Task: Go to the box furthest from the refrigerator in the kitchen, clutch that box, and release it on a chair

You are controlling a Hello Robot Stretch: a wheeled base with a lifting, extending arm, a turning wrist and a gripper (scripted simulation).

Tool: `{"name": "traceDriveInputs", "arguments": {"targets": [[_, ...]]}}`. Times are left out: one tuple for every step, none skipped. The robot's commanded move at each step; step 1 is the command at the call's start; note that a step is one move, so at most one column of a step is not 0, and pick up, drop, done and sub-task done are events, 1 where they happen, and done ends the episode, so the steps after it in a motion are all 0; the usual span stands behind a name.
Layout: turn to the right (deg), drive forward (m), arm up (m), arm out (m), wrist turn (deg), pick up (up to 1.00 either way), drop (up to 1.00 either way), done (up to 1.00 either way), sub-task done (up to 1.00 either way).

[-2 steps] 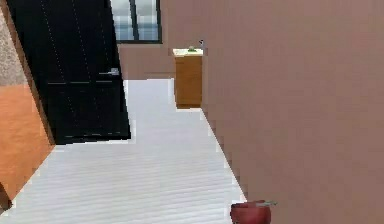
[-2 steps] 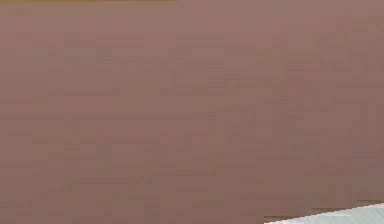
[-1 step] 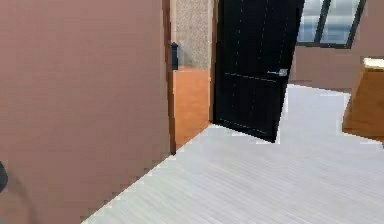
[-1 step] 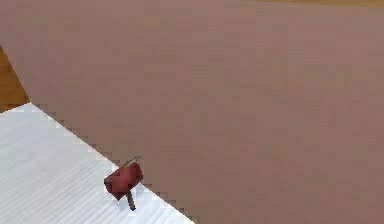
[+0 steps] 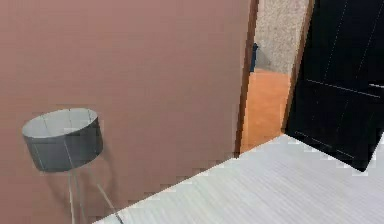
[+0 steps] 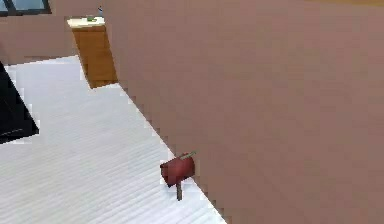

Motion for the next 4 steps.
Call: {"name": "traceDriveInputs", "arguments": {"targets": [[45.0, 0.0, 0.0, 0.0, 0.0, 0.0, 0.0, 0.0, 0.0], [27.0, 0.0, 0.0, 0.0, 0.0, 0.0, 0.0, 0.0, 0.0], [0.0, 0.35, 0.0, 0.0, 0.0, 0.0, 0.0, 0.0, 0.0], [-45.0, 0.0, 0.0, 0.0, 0.0, 0.0, 0.0, 0.0, 0.0]]}}
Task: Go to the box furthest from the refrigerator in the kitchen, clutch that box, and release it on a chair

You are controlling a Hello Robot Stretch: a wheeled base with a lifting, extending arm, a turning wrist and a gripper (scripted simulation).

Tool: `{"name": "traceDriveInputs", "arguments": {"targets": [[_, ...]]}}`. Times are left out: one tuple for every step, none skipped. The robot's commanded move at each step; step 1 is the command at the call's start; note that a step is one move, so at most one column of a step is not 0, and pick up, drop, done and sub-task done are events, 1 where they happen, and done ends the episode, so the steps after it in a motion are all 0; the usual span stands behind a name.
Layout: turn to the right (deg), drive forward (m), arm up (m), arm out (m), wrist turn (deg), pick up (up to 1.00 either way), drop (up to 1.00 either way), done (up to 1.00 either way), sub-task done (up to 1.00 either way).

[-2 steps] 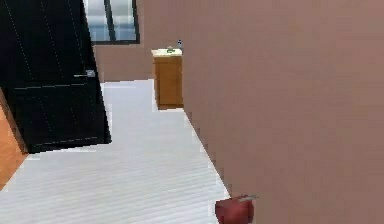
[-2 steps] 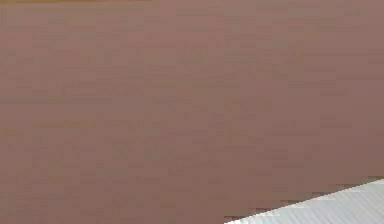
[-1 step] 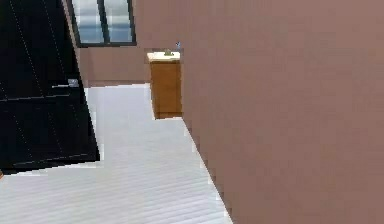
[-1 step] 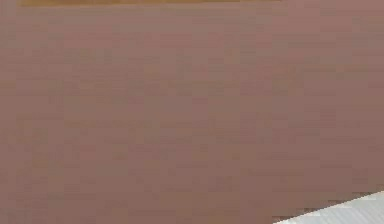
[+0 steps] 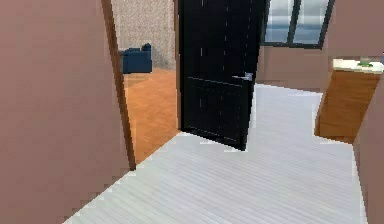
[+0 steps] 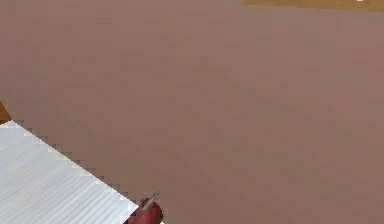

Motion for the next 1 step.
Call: {"name": "traceDriveInputs", "arguments": {"targets": [[-15.0, 0.0, 0.0, 0.0, 0.0, 0.0, 0.0, 0.0, 0.0]]}}
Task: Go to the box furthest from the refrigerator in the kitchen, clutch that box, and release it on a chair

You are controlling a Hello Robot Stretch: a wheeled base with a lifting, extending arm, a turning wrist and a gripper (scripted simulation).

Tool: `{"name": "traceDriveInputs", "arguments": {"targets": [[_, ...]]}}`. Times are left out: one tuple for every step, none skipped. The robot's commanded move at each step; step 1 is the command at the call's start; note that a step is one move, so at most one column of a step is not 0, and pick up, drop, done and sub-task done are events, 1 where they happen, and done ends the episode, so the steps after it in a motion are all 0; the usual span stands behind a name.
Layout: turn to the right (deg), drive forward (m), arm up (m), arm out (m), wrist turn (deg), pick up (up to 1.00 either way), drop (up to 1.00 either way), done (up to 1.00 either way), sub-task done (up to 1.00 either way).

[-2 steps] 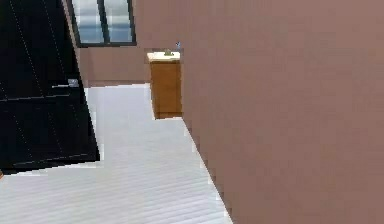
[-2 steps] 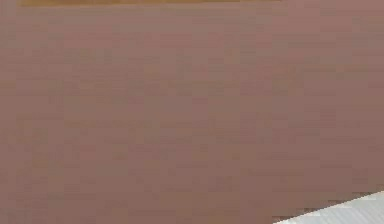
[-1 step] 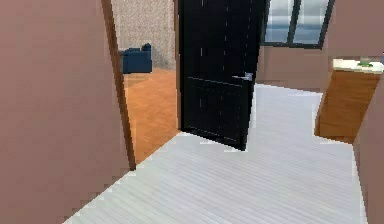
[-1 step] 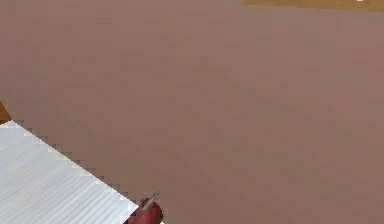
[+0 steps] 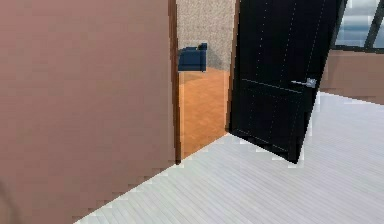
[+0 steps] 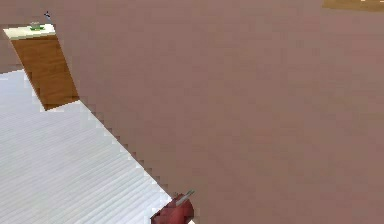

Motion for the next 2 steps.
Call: {"name": "traceDriveInputs", "arguments": {"targets": [[0.0, 0.0, 0.38, 0.0, 0.0, 0.0, 0.0, 0.0, 0.0], [0.0, 0.0, 0.0, 0.22, 0.0, 0.0, 0.0, 0.0, 0.0]]}}
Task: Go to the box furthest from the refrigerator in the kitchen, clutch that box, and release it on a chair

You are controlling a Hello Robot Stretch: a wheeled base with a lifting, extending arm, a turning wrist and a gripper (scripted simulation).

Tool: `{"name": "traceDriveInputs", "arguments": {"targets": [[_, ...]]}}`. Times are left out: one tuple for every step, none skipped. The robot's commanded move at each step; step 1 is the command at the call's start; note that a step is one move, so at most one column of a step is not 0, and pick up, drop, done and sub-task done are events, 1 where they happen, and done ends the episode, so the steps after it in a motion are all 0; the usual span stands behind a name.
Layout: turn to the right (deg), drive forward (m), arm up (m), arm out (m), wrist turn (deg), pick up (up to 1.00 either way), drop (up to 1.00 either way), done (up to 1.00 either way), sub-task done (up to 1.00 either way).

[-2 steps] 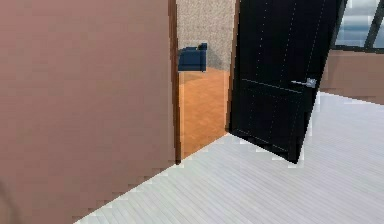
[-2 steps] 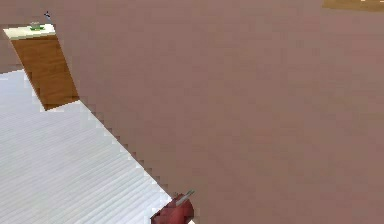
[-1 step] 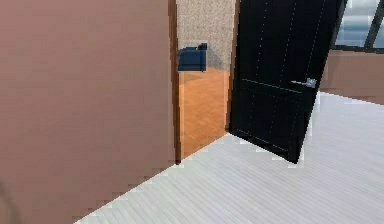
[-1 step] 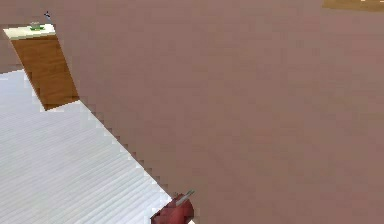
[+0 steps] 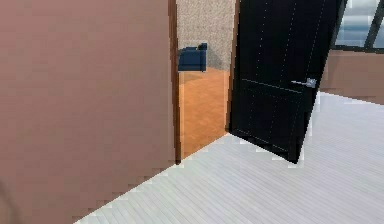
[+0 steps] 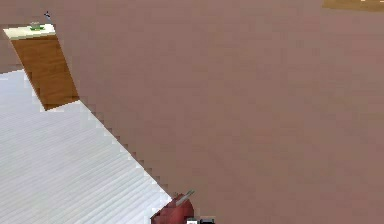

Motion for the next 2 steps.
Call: {"name": "traceDriveInputs", "arguments": {"targets": [[0.0, 0.0, 0.0, 0.0, 45.0, 0.0, 0.0, 0.0, 0.0], [0.0, 0.0, 0.0, 0.0, 45.0, 0.0, 0.0, 0.0, 0.0]]}}
